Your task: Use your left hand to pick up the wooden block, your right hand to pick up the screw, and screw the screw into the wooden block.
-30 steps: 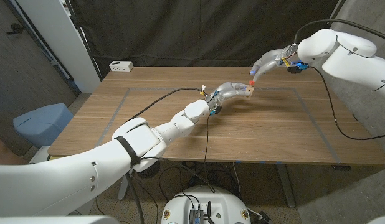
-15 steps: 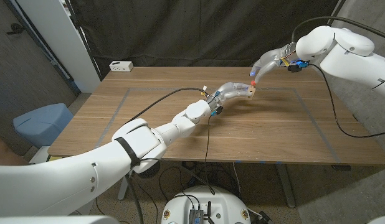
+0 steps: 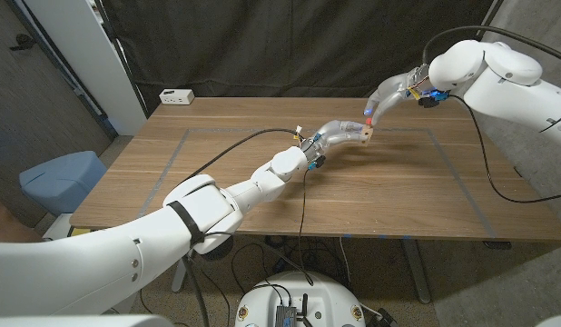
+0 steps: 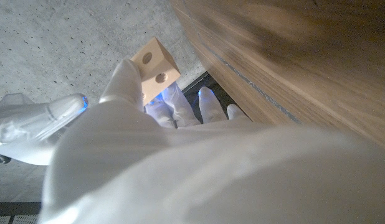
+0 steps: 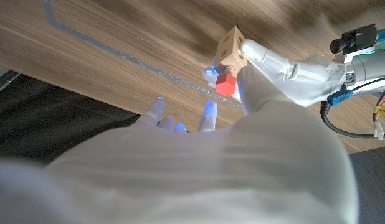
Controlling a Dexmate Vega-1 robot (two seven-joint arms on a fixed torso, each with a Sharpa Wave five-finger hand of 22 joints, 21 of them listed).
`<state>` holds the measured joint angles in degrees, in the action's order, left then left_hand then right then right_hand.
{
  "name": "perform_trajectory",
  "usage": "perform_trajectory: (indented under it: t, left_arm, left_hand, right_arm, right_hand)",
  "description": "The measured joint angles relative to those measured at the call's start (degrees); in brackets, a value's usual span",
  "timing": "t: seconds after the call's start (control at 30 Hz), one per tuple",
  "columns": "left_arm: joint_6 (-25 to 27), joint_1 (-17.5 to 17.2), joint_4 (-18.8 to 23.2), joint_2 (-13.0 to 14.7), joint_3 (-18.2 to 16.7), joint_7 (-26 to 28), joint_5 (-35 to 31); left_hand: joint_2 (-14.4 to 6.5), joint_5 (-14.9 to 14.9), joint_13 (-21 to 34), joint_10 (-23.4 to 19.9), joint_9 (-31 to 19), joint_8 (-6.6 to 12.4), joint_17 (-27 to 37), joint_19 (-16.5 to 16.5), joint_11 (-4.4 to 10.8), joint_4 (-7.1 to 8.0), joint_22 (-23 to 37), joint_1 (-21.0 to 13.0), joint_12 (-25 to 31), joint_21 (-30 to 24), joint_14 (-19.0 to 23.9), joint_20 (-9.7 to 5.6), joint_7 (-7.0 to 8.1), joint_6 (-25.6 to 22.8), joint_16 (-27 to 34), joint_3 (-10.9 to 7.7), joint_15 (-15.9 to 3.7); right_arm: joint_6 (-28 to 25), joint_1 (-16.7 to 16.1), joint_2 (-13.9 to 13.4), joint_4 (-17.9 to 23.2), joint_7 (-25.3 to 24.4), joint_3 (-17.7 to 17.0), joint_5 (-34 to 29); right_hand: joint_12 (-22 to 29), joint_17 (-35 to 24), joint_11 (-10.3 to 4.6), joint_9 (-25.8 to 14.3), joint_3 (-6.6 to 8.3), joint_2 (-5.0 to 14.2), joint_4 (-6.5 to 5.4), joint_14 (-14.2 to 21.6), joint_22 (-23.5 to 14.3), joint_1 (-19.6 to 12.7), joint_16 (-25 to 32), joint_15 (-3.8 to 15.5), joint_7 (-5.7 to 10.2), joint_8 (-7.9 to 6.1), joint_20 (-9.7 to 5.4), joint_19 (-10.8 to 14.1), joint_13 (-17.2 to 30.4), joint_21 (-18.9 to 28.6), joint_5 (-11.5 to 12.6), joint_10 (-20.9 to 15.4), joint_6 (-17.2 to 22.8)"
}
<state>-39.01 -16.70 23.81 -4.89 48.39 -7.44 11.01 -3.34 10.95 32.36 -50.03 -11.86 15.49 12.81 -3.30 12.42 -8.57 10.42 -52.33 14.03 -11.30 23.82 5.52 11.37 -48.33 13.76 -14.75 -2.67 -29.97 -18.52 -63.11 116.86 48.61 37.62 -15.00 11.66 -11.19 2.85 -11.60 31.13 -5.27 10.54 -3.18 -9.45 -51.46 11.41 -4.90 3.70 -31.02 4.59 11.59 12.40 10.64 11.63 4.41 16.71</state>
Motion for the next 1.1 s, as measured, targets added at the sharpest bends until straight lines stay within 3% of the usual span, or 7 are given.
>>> perform_trajectory:
  t: [0.13, 0.4, 1.1]
  left_arm:
    - [-0.09, -0.11, 0.09, 0.0, 0.0, 0.01, -0.05]
    - [-0.29, -0.17, 0.21, 0.03, -0.02, 0.01, -0.15]
    - [-0.38, -0.5, 0.66, 0.11, -0.09, -0.19, -0.26]
  left_hand:
    - [0.0, -0.03, 0.0, 0.0, -0.01, 0.0, 0.0, 0.0, 0.0, 0.0, 0.0, 0.0, 0.13, 0.0, 0.0, 0.0, 0.0, 0.0, 0.0, 0.0, 0.0]
    - [-0.01, 0.1, 0.0, 0.02, -0.01, 0.0, 0.0, 0.0, -0.01, 0.0, 0.0, 0.01, 0.18, 0.0, 0.0, 0.0, 0.0, 0.0, 0.0, 0.0, 0.0]
    - [-0.01, 0.06, 0.0, 0.05, 0.04, 0.0, 0.0, 0.0, -0.04, 0.0, 0.0, 0.01, 0.12, 0.0, 0.0, 0.0, 0.0, 0.0, 0.0, 0.0, 0.0]
  right_arm:
    - [-0.24, -0.44, 0.05, 0.25, -0.03, -0.22, -0.35]
    - [-0.57, -1.19, 0.14, 0.62, -0.4, -0.53, -0.73]
    - [-1.37, -2.36, 0.17, 1.15, -1.73, -1.02, -1.74]
  right_hand:
    - [0.0, 0.0, 0.0, -0.13, 0.0, -0.17, 0.0, 0.22, 0.0, -0.17, 0.0, 0.22, -0.52, -0.27, -0.4, 0.39, 0.0, 0.0, 0.0, -0.45, 0.71]
    - [0.24, -0.16, 0.33, -0.78, 0.47, -0.45, -0.47, 0.76, 0.0, -0.45, 0.34, 0.76, -1.03, -1.28, -2.77, 2.35, -0.01, 0.43, 0.0, -0.95, 2.44]
    - [0.67, -0.42, 0.23, -1.63, -0.02, 0.01, -0.96, 1.75, 0.0, -0.9, 0.68, 1.73, -2.25, -3.54, -4.32, 3.9, -0.01, 0.43, -0.45, -2.89, 6.35]
